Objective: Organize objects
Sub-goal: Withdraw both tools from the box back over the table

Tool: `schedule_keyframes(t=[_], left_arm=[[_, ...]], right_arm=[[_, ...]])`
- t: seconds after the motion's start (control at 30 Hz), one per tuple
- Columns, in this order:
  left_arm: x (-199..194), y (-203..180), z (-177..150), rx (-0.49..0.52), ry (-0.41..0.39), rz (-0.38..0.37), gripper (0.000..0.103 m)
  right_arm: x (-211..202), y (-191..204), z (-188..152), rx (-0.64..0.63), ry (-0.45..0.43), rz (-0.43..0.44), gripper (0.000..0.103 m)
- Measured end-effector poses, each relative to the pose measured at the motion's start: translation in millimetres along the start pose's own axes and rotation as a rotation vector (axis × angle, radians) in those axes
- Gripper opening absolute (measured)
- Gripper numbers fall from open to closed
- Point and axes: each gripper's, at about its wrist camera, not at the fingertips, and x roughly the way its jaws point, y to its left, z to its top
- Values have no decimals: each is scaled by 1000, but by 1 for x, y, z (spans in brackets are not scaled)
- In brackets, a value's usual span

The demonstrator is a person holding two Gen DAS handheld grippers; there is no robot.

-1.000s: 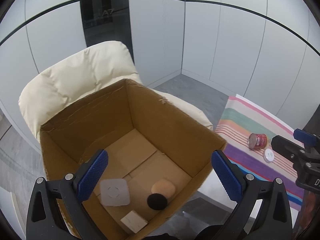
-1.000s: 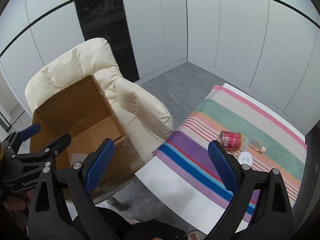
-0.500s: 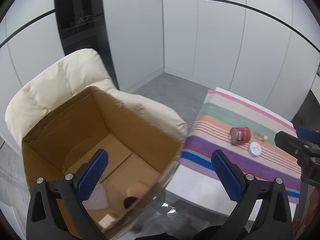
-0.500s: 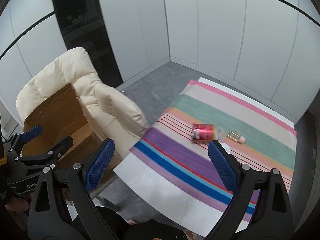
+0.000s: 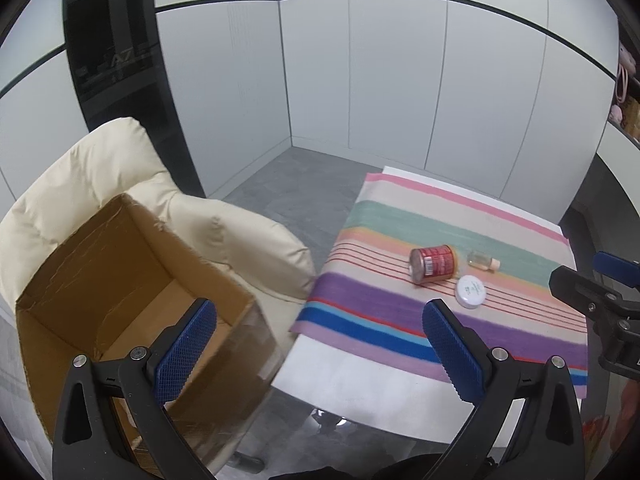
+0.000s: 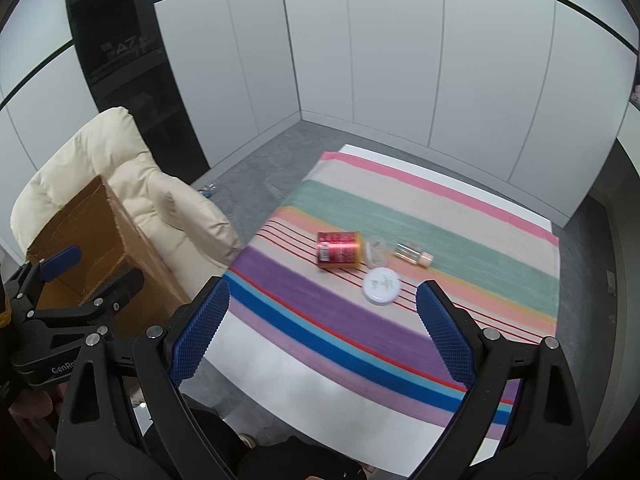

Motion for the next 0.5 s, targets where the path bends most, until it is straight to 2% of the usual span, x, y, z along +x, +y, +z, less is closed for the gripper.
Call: schedule_keyframes(t=[0.33,0.5], left_arm=[[14,-34,2,24,28,-42,103],[30,-51,-3,45,47,-43,103]], right_arm=[[2,-42,-10,45,23,-56,96],[18,-58,-15,59,55,-84,96]])
